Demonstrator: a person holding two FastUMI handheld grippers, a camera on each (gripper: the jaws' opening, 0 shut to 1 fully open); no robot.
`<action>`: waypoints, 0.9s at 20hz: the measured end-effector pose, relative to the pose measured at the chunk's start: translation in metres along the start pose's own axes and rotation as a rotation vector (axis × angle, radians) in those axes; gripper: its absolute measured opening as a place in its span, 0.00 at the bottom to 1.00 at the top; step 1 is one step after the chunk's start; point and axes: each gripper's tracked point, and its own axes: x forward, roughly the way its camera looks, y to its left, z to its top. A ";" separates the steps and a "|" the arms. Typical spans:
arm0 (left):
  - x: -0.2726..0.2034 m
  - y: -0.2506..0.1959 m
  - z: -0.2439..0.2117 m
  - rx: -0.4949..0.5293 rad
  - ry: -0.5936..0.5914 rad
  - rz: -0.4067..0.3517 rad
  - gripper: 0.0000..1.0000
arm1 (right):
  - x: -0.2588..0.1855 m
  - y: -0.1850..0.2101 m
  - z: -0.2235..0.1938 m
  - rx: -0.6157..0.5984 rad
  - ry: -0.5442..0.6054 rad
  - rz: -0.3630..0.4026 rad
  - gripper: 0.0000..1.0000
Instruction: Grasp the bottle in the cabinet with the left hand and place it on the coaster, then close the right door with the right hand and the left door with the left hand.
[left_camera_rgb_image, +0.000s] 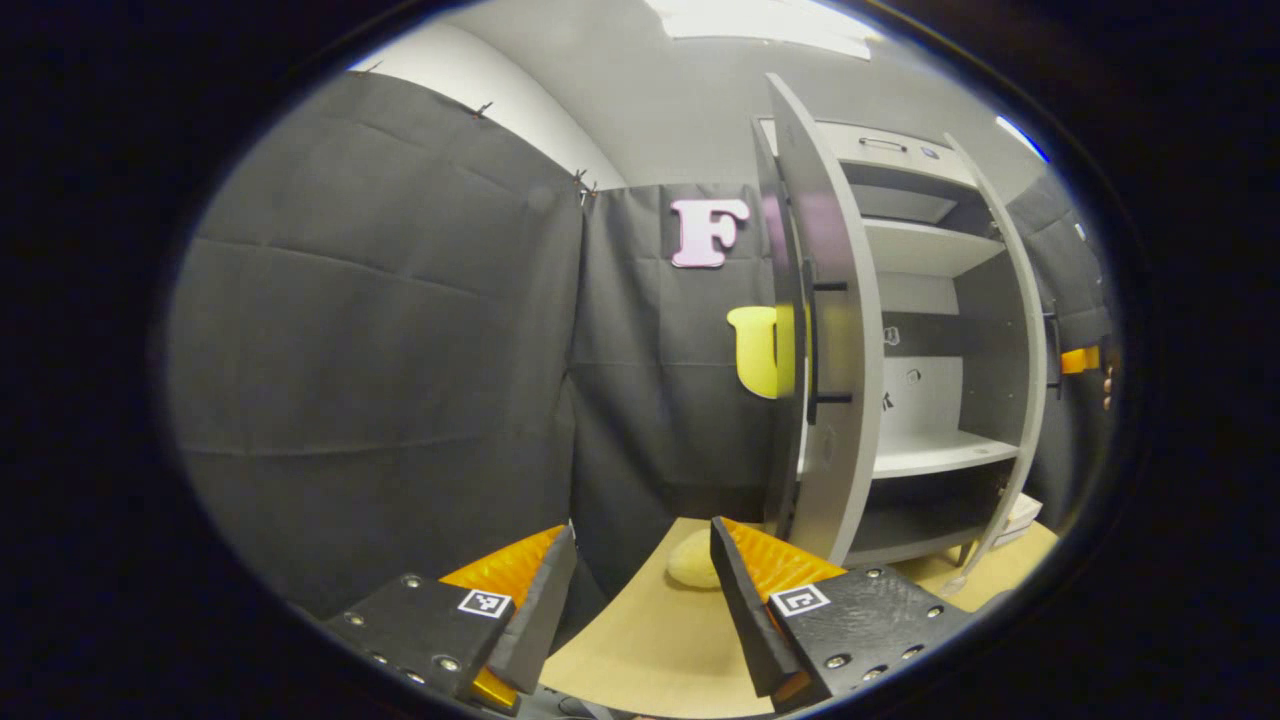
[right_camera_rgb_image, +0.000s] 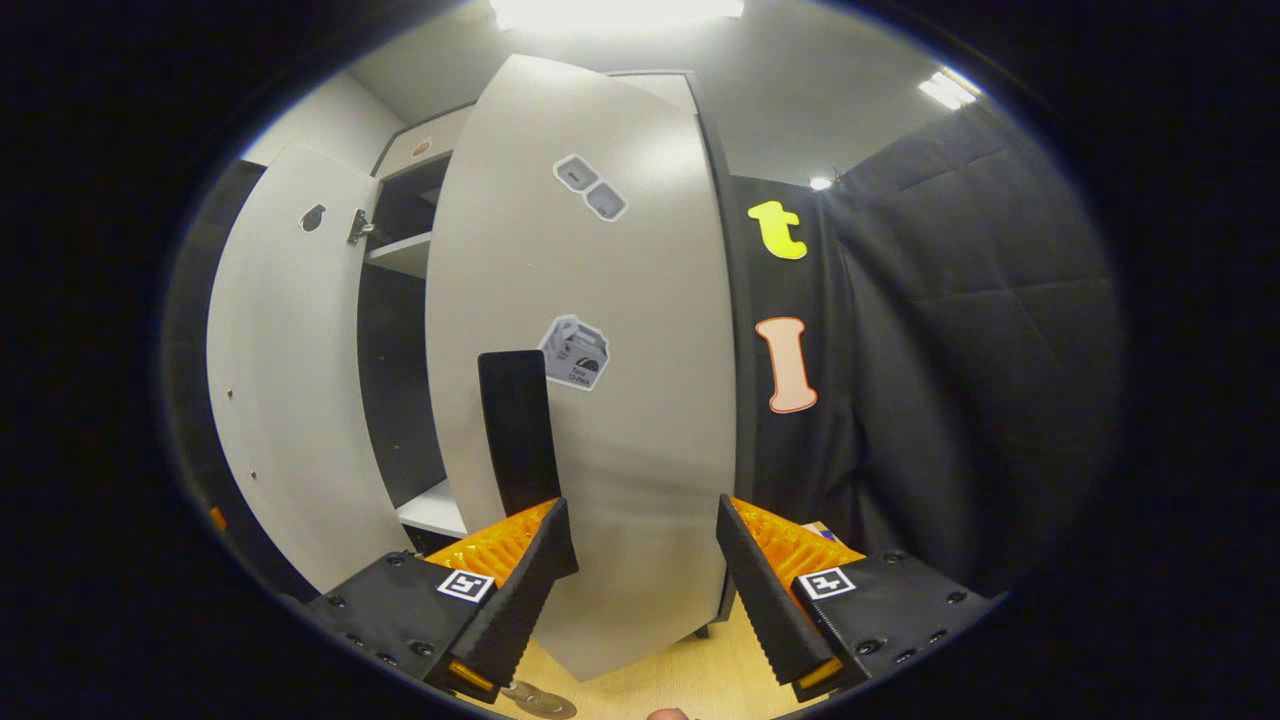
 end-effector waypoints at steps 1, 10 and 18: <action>0.001 0.002 -0.002 0.002 0.004 0.009 0.79 | 0.004 0.005 0.001 -0.018 -0.006 0.004 0.90; 0.004 0.005 -0.004 -0.005 0.053 -0.013 0.79 | 0.005 0.000 -0.008 -0.061 0.012 -0.009 0.97; 0.002 0.009 0.007 0.006 0.034 -0.055 0.78 | -0.036 -0.044 -0.041 -0.106 0.032 -0.080 0.98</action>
